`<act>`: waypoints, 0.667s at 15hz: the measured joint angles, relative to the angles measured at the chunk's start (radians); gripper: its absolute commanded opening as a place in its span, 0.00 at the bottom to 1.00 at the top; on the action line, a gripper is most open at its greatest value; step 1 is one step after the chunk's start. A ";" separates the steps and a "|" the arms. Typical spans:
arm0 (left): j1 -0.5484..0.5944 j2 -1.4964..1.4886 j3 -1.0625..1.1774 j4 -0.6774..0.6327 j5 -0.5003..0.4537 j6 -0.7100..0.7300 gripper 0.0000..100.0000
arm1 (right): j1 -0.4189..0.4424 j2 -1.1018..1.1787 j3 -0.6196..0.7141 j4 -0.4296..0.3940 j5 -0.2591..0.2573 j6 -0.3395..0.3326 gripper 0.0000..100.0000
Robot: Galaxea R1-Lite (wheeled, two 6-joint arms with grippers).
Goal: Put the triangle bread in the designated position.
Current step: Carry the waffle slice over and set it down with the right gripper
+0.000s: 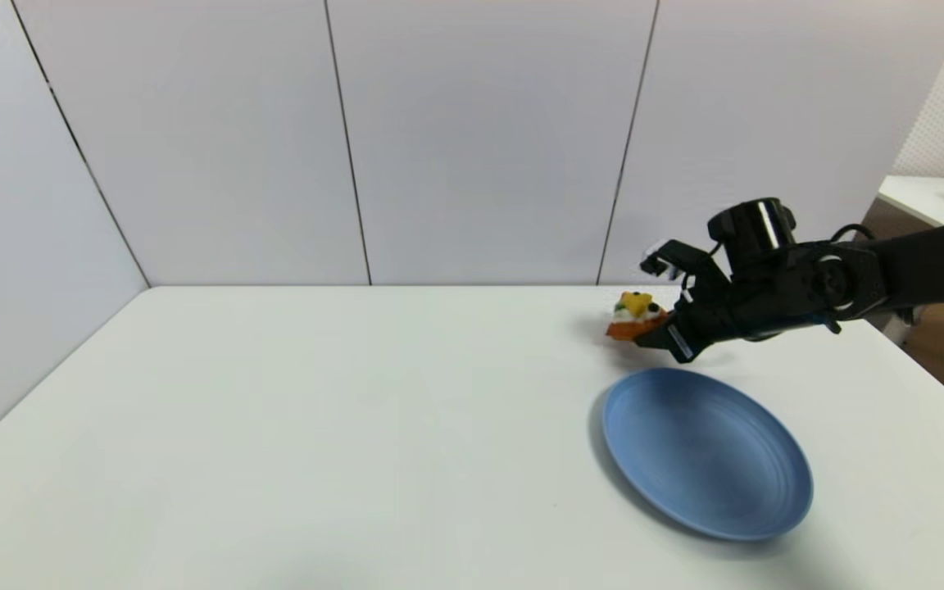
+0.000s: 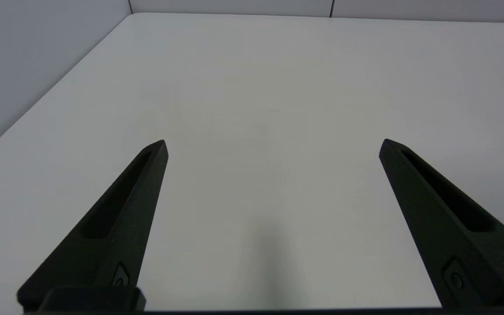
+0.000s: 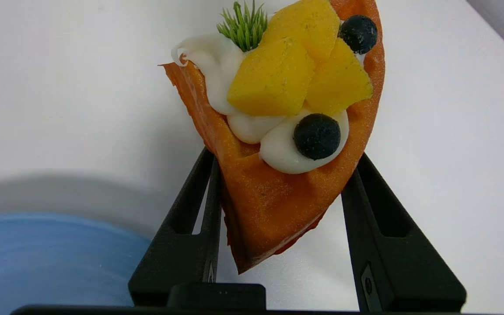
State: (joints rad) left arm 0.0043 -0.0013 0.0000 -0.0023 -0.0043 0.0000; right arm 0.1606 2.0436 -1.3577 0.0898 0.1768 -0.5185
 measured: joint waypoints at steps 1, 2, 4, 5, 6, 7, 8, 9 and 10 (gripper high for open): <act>0.000 0.000 0.000 0.000 0.000 0.000 1.00 | -0.001 0.001 0.004 0.000 0.002 0.000 1.00; 0.000 0.000 0.000 -0.001 0.000 0.000 1.00 | -0.002 0.003 0.007 0.000 0.006 0.003 1.00; 0.000 0.000 0.000 -0.001 0.000 0.000 1.00 | -0.002 0.005 0.010 -0.001 0.008 0.001 1.00; 0.000 0.000 0.000 0.000 0.000 0.000 1.00 | -0.002 0.007 0.010 -0.002 0.007 0.000 1.00; 0.000 0.000 0.000 -0.001 0.000 0.000 1.00 | -0.001 0.008 0.010 -0.002 0.007 -0.001 1.00; 0.000 0.000 0.000 0.000 0.000 0.000 1.00 | -0.002 0.008 0.010 -0.003 0.006 -0.001 1.00; 0.000 0.000 0.000 0.000 0.000 0.000 1.00 | -0.003 0.007 0.007 -0.003 0.006 -0.001 1.00; 0.000 0.000 0.000 0.000 0.000 0.000 1.00 | -0.006 0.002 0.005 -0.003 0.006 -0.001 1.00; 0.000 0.000 0.000 0.000 0.000 0.000 1.00 | -0.009 -0.008 0.004 -0.001 0.006 -0.001 1.00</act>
State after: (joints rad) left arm 0.0043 -0.0013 0.0000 -0.0028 -0.0047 0.0000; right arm 0.1515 2.0360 -1.3536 0.0889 0.1823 -0.5196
